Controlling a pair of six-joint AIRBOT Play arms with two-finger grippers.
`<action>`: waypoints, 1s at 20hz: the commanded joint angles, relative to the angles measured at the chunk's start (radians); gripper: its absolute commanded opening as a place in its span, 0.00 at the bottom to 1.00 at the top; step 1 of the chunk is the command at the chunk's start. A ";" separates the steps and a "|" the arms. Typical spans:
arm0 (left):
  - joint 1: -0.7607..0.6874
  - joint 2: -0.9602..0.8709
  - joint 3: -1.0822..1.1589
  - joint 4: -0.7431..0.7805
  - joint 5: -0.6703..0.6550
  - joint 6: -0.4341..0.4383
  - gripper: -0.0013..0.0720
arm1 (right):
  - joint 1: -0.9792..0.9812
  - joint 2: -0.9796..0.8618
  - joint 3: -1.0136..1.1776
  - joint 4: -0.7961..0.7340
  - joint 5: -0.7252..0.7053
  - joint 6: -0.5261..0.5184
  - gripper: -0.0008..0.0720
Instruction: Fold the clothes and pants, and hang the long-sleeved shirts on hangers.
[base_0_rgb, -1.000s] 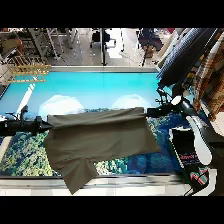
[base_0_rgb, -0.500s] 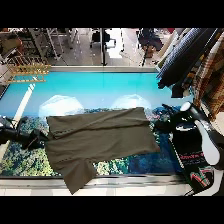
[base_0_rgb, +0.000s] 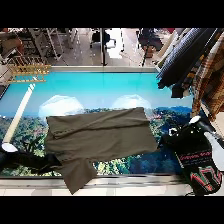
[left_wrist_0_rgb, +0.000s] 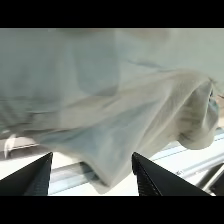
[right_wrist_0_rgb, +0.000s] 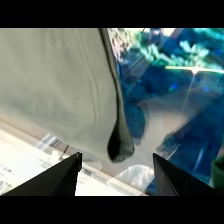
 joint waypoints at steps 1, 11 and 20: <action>-0.098 0.026 -0.065 -0.049 0.093 0.000 0.71 | 0.011 0.002 -0.037 -0.004 0.007 -0.021 0.68; -0.105 0.061 -0.068 -0.023 -0.009 0.001 0.71 | 0.042 0.002 -0.042 0.078 -0.039 -0.013 0.60; -0.109 0.071 -0.069 0.004 -0.051 -0.030 0.71 | 0.042 0.002 -0.042 0.098 -0.066 0.037 0.52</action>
